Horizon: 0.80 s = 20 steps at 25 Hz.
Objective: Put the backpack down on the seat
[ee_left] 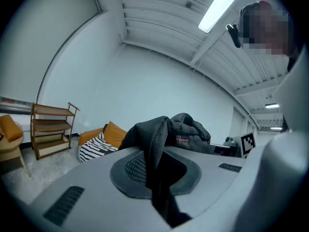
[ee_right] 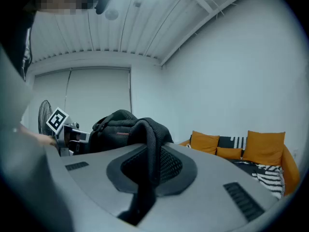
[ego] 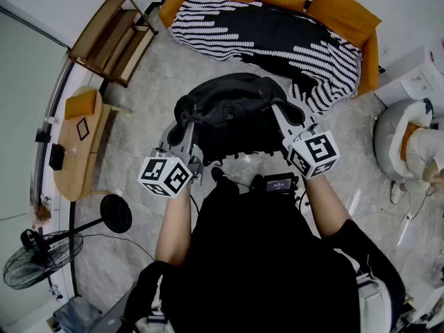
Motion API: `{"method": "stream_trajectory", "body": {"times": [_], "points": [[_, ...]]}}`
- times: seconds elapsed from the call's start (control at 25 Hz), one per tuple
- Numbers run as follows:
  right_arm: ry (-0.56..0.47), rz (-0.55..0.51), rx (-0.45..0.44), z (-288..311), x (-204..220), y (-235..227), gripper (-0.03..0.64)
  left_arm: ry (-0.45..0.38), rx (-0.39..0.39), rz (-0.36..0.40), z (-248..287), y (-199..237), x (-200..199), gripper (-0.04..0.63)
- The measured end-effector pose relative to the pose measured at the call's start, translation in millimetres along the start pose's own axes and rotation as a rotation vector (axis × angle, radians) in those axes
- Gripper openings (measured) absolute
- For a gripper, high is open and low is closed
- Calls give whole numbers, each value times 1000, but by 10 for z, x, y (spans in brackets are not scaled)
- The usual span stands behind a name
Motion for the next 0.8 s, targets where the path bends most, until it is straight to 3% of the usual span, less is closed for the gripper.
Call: {"method": "stream_trajectory", "body": {"times": [0.16, 0.8], "points": [[-35, -26, 15, -40, -42, -96, 44, -23, 18, 32, 52, -98, -13, 32], [-4, 26, 80, -401, 50, -55, 44, 10, 62, 104, -28, -364, 119, 32]]}}
Point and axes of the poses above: the fingertips, and each gripper's own axes: z forward along the fingers, y to its left, x out of its underside, the point moved 8 cm from there along -z, backward along the fingers, and after that the axes turned 15 degrees about -z, right-handed, at the moved point
